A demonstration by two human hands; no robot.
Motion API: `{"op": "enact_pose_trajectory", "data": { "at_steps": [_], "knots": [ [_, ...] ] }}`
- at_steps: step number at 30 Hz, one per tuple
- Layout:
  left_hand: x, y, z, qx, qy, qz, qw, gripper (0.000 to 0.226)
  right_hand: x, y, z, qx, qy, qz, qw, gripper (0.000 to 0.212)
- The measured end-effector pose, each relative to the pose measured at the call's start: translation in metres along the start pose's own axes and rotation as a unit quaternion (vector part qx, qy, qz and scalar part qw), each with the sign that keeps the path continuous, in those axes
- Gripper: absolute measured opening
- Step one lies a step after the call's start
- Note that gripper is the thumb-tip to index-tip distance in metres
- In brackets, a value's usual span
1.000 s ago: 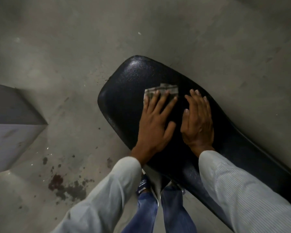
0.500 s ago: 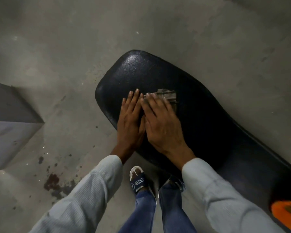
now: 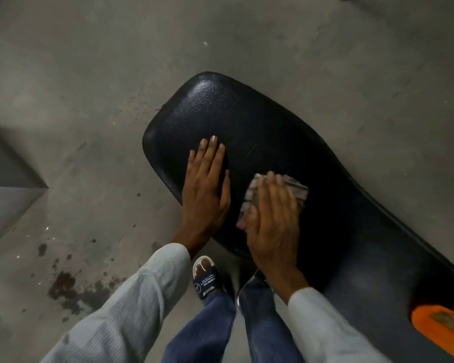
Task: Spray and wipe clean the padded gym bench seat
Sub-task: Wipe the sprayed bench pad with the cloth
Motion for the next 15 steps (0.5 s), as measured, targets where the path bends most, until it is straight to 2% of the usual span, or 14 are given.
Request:
{"op": "enact_pose_trajectory", "data": {
  "at_steps": [3,6,8,10,13,15],
  "knots": [
    [0.003,-0.001,-0.001,0.012,-0.005,0.004,1.0,0.056,0.009,0.048,-0.016,-0.074,0.01,-0.01,0.997,0.056],
    [0.004,-0.001,0.003,0.013,0.026,0.009,1.0,0.056,0.003,0.103,-0.003,-0.131,-0.007,-0.001,0.991,0.055],
    [0.005,0.0,0.009,0.011,0.071,-0.001,0.997,0.059,-0.006,0.114,0.022,-0.085,-0.017,0.012,0.996,0.055],
    [0.011,-0.001,0.019,0.03,0.106,-0.034,0.993,0.064,-0.017,0.097,0.054,0.008,-0.015,0.035,0.999,0.055],
    [0.022,-0.009,0.032,0.063,0.137,-0.072,0.986,0.069,-0.031,0.031,0.087,0.141,-0.01,0.072,0.987,0.055],
    [0.024,-0.01,0.031,0.054,0.141,-0.073,0.986,0.07,-0.026,-0.014,0.077,0.182,-0.025,0.063,0.981,0.056]
  ]
}}
Point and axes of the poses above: each hand's wrist, its own y-axis towards the middle knuckle, its own x-axis out of the palm, z = x × y, the point moved 8 cm from there along y, towards the middle knuckle, and after that the axes turned 4 degrees about -z, right-handed, at the moved point
